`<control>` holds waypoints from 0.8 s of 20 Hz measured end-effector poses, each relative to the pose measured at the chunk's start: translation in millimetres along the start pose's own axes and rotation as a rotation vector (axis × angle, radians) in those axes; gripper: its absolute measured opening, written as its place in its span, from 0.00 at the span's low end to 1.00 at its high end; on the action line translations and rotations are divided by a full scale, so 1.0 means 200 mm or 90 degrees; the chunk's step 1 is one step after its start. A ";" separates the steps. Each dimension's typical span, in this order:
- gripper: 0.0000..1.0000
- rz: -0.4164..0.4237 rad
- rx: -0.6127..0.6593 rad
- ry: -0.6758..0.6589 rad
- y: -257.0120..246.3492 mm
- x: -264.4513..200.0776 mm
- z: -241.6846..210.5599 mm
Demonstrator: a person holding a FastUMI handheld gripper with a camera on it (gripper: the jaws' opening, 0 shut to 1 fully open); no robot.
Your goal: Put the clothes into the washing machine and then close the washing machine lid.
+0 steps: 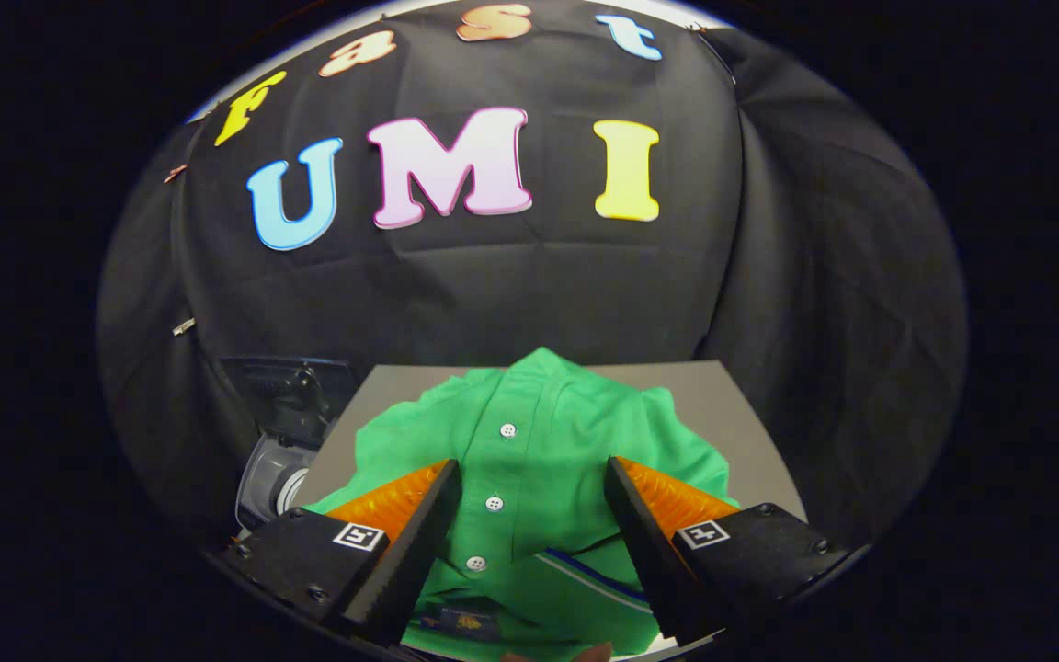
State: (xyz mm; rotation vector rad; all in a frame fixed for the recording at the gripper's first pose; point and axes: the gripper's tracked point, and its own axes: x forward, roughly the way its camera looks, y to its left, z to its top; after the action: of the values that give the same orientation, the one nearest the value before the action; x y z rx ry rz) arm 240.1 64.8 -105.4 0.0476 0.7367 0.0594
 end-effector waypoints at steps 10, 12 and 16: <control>0.23 -0.080 -0.031 0.072 -0.15 0.01 -0.01; 0.09 -0.059 0.023 0.068 -0.11 0.02 0.01; 0.09 -0.010 0.070 0.030 -0.09 -0.07 0.09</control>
State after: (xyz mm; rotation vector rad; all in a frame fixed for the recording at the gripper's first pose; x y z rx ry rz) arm 243.4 45.6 -83.4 0.1458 0.7869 0.0045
